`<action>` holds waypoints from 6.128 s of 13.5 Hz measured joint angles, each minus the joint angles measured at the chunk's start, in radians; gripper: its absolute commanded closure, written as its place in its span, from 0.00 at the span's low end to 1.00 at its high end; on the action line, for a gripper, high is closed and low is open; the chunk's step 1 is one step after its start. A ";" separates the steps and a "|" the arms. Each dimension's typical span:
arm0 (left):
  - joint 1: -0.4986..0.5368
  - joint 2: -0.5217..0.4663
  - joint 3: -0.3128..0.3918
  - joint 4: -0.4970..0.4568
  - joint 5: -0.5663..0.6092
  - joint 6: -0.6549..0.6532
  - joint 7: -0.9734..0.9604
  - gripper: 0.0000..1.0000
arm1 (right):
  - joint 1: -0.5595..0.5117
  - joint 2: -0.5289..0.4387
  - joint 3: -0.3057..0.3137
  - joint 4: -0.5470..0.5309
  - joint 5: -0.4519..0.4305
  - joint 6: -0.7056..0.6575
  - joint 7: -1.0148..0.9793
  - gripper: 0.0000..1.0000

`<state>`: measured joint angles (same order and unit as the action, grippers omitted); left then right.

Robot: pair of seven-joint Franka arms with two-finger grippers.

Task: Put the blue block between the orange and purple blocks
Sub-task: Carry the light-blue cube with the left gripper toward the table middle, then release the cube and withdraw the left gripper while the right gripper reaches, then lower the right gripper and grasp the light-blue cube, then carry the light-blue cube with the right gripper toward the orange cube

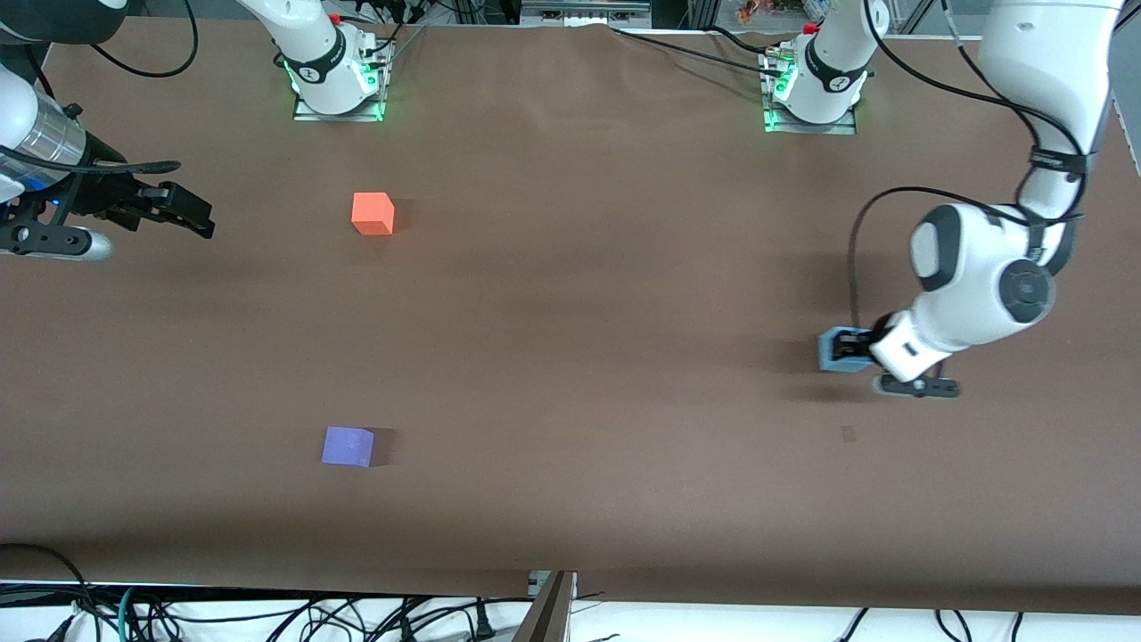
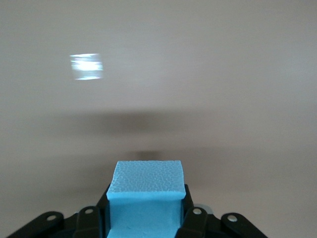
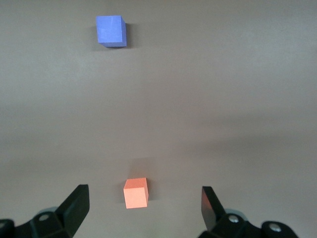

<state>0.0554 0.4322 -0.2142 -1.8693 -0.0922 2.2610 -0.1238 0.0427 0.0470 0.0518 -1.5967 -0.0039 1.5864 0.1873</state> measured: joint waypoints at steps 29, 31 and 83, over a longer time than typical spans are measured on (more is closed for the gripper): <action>-0.029 -0.101 -0.071 0.301 0.198 -0.366 -0.460 0.00 | 0.042 0.060 0.006 0.000 0.021 0.059 0.021 0.00; -0.002 -0.168 -0.071 0.302 0.198 -0.470 -0.436 0.00 | 0.109 0.093 0.011 0.004 0.025 0.091 0.112 0.00; 0.010 -0.329 0.186 0.356 0.069 -0.772 0.048 0.00 | 0.345 0.450 -0.149 -0.130 0.007 0.549 0.065 0.93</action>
<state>0.0652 0.1031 -0.0285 -1.5131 -0.0235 1.4888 -0.0754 0.3875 0.4966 -0.0968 -1.7267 0.0033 2.1350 0.2527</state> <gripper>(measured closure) 0.000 0.436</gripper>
